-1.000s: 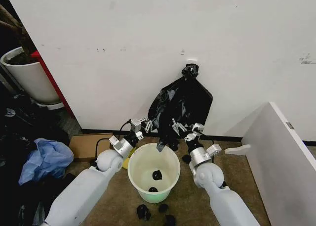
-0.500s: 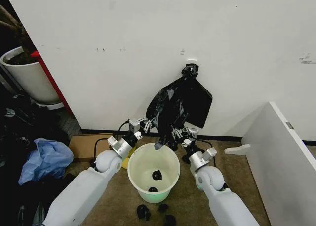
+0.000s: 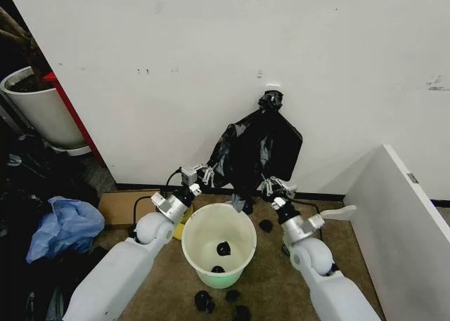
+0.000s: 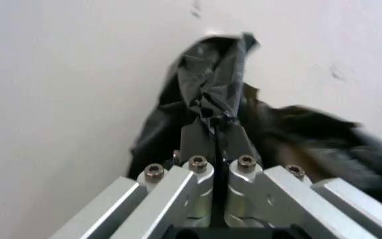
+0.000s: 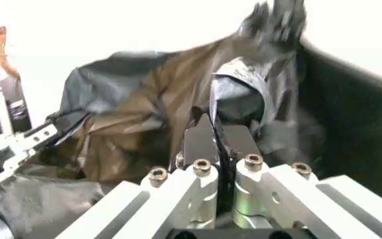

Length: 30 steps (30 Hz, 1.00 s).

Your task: Place the garbage bag over the trash bin.

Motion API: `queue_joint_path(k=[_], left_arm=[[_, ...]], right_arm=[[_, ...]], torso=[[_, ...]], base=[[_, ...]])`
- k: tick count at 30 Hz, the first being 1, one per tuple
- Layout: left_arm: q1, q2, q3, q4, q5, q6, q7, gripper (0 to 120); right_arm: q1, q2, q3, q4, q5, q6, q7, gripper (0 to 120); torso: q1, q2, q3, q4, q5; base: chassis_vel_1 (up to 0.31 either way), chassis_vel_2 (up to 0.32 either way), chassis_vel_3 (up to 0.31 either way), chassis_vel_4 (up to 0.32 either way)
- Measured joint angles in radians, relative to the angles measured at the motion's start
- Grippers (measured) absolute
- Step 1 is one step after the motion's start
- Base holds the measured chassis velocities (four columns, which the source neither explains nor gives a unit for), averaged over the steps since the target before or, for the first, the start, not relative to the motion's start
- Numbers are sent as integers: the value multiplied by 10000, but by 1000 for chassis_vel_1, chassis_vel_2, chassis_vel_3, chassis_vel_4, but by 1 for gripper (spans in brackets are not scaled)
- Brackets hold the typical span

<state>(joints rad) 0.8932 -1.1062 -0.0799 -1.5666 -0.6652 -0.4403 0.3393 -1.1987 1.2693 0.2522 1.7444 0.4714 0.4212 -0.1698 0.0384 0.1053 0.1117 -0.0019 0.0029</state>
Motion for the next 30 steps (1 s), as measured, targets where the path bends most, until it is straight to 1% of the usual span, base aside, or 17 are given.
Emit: queue_joint_path(k=[2,3,4,5,6,8,11,12,14,15,18,20,21,22,24,28,30], left_arm=[[339,-13,-217,-334,-99,-49,-558,0],[405,-12,-234,-388,-103,-63,-654,0],[621,7,-267,-555,-103,-103,-927,0],[814,48,-273,-695,-33,-130,-1199,0],[814,48,-273,-695,-33,-130,-1199,0],[1107,138,-275,-887,229,-155,-1728,0],[1474,229,-268,-1076,707,-175,-2382,0],[1565,250,-267,-1131,843,-184,-2564,0],[1614,265,-268,-1185,897,-194,-2655,0],[1695,288,-279,-1321,925,-209,-2745,0],[1936,374,-348,-1827,768,-216,-2775,0],[2216,478,-410,-2340,536,-188,-2748,0],[2571,610,-467,-2957,290,-107,-2661,0],[2571,610,-467,-2957,290,-107,-2661,0],[3003,738,-514,-3559,147,4,-2588,0],[3720,961,-565,-4274,34,185,-2349,0],[3771,999,-568,-4331,11,228,-2339,0]], right_arm=[[-476,-145,12,732,-722,402,789,0],[-564,-180,2,865,-831,416,930,0],[-914,-343,-90,1406,-1286,226,1524,0],[-1236,-498,-182,1855,-1654,-211,2065,0],[-1236,-498,-182,1855,-1654,-211,2065,0],[-1871,-826,-396,2667,-2360,-1350,3333,0],[-2556,-1223,-529,3493,-3526,-2637,4966,0],[-2721,-1321,-478,3674,-4096,-2881,5356,0],[-2799,-1374,-420,3747,-4473,-2954,5524,0],[-2902,-1440,-296,3837,-5099,-2963,5688,0],[-3119,-1526,-143,4104,-5563,-2535,5487,0],[-3337,-1544,-130,4508,-5291,-2166,4911,0],[-3586,-1545,-177,5072,-4575,-1748,4054,0],[-3586,-1545,-177,5072,-4575,-1748,4054,0],[-3779,-1538,-253,5553,-3900,-1449,3314,0],[-3845,-1562,-277,5784,-2854,-1209,2270,0],[-3841,-1578,-275,5789,-2771,-1210,2222,0]], torso=[[0,0,0,1,-1],[1,0,0,0,-2],[0,0,-1,-1,-5],[0,0,-1,-1,-3],[0,0,-1,-1,-3],[0,0,-1,-1,-5],[0,2,-1,-1,-4],[0,2,-1,-1,-4],[0,2,-1,-2,-5],[0,2,-1,-1,-3],[0,2,-1,-2,-3],[0,2,-1,0,0],[-1,2,-1,-1,-6],[-1,2,-1,-1,-6],[-1,2,-2,0,-2],[-1,2,-1,-1,-4],[-1,2,-1,0,-4]], base=[[0,0,0,0],[0,0,0,0],[0,0,0,0],[0,0,0,0],[0,0,0,0],[0,0,0,0],[0,0,0,0],[0,0,0,0],[0,0,0,0],[0,0,0,0],[0,0,0,0],[0,0,0,0],[0,0,0,0],[0,0,0,0],[0,0,0,0],[0,0,0,0],[0,0,0,0]])
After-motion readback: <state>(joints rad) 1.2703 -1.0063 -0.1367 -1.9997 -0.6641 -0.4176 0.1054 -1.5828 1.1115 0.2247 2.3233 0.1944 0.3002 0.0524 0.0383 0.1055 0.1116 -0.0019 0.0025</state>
